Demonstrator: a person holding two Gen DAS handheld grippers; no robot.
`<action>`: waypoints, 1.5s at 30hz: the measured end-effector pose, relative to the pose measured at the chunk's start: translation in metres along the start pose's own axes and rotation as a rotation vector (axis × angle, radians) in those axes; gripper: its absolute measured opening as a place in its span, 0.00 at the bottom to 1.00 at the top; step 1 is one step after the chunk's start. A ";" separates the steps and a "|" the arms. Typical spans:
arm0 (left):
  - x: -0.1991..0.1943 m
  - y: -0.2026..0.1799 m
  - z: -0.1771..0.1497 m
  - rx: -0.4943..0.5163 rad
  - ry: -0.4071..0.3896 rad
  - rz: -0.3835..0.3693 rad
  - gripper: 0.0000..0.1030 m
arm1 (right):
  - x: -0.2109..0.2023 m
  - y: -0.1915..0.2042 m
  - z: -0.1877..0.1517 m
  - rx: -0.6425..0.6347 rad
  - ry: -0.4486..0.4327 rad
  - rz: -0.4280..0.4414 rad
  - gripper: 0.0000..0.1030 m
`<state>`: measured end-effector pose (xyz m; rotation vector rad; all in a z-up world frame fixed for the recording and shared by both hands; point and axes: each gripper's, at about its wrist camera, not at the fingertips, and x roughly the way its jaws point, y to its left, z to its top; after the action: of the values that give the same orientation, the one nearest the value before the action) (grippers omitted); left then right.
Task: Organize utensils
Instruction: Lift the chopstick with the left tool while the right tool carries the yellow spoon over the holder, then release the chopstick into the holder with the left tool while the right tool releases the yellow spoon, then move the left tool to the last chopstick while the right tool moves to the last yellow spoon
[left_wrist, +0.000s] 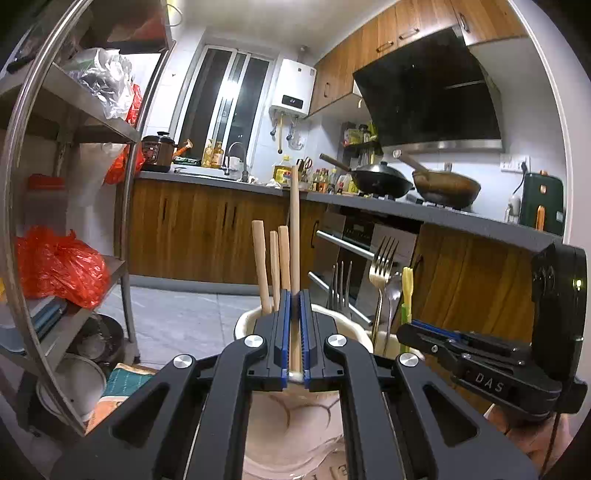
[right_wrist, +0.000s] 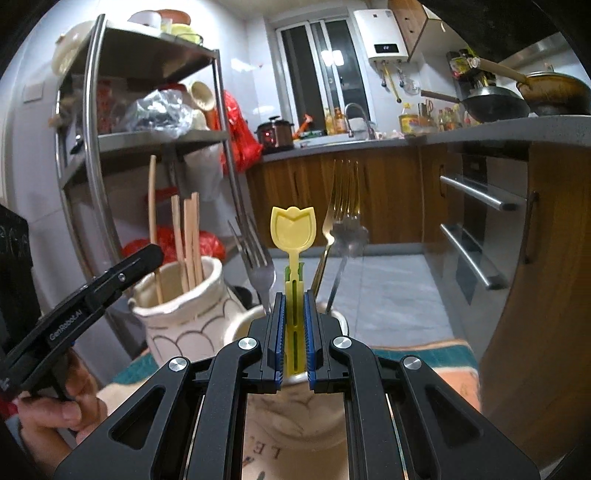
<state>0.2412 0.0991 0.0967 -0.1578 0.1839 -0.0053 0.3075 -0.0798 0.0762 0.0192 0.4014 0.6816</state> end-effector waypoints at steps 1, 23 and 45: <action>0.000 -0.001 0.000 0.011 0.008 0.005 0.04 | 0.000 0.000 -0.001 0.001 0.007 -0.003 0.10; 0.009 -0.006 0.000 0.046 0.078 0.043 0.04 | 0.009 0.003 -0.005 -0.012 0.076 -0.037 0.10; -0.019 -0.007 0.002 0.079 0.035 0.057 0.43 | -0.015 0.002 -0.006 -0.035 0.059 -0.047 0.27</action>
<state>0.2232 0.0927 0.1035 -0.0734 0.2229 0.0416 0.2941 -0.0882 0.0763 -0.0437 0.4456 0.6443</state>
